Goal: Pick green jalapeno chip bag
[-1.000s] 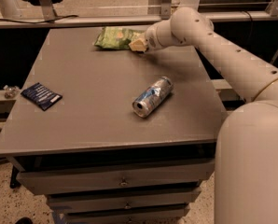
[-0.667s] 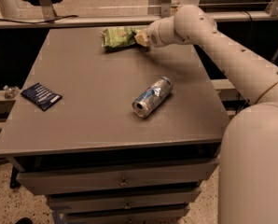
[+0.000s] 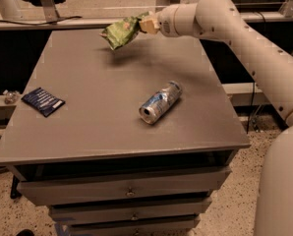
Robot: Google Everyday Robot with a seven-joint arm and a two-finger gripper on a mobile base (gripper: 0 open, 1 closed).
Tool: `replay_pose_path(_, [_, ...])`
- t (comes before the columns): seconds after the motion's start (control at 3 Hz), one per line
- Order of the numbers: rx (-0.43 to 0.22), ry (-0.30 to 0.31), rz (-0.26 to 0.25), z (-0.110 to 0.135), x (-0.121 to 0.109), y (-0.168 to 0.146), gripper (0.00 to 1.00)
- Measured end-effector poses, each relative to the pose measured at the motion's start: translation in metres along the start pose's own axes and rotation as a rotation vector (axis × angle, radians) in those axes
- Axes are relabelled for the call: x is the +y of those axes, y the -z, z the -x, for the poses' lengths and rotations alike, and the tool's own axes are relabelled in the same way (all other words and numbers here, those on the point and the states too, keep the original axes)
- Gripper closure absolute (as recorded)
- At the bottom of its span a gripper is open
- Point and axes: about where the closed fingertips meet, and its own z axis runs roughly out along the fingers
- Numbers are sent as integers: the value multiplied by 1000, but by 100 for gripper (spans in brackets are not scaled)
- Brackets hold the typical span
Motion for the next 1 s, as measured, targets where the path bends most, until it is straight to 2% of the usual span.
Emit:
replay_pose_path(0.67, [-193, -61, 96, 73, 39, 33, 100])
replay_pose_path(1.0, [-199, -66, 105, 76, 42, 32, 100])
